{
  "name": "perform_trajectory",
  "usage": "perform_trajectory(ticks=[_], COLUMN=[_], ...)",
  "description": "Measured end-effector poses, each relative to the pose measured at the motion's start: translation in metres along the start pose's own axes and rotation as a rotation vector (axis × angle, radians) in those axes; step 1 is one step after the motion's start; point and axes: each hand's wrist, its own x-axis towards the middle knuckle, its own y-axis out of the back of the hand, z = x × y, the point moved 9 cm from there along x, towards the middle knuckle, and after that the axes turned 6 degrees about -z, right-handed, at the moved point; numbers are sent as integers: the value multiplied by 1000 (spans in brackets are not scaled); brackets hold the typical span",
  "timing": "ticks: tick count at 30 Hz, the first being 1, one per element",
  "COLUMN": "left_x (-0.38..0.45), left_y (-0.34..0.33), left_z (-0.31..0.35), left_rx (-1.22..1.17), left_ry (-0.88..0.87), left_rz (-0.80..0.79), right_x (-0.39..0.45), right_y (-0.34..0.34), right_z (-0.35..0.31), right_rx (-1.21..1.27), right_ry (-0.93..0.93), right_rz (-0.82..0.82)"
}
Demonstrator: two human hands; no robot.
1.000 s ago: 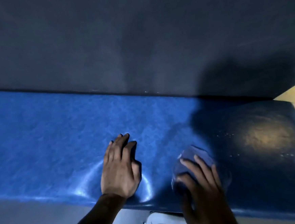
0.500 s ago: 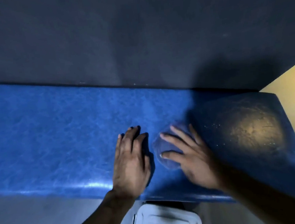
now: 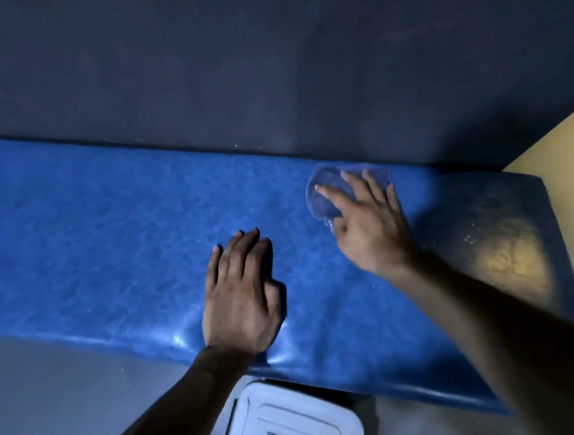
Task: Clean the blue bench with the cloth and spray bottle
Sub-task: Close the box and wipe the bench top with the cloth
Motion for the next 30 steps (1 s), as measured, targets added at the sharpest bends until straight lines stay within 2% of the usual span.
perform_trajectory(ticks=[4, 10, 14, 20, 27, 30], left_x=[-1, -3, -6, -7, -5, -5], left_y=[-1, 3, 2, 6, 0, -2], left_z=[0, 7, 11, 14, 8, 5], left_rx=[0, 6, -3, -61, -123, -139], left_ry=[7, 33, 58, 65, 87, 91], left_rz=[-32, -65, -77, -16, 10, 15], right_x=[-70, -193, -221, -178, -57, -4], right_y=[-10, -22, -35, -31, -23, -21], right_z=[-7, -2, 13, -12, -59, -77], right_rx=[21, 92, -28, -108, -227, -308], right_ry=[4, 114, 141, 206, 287, 305], right_rz=[-12, 107, 66, -107, -257, -274])
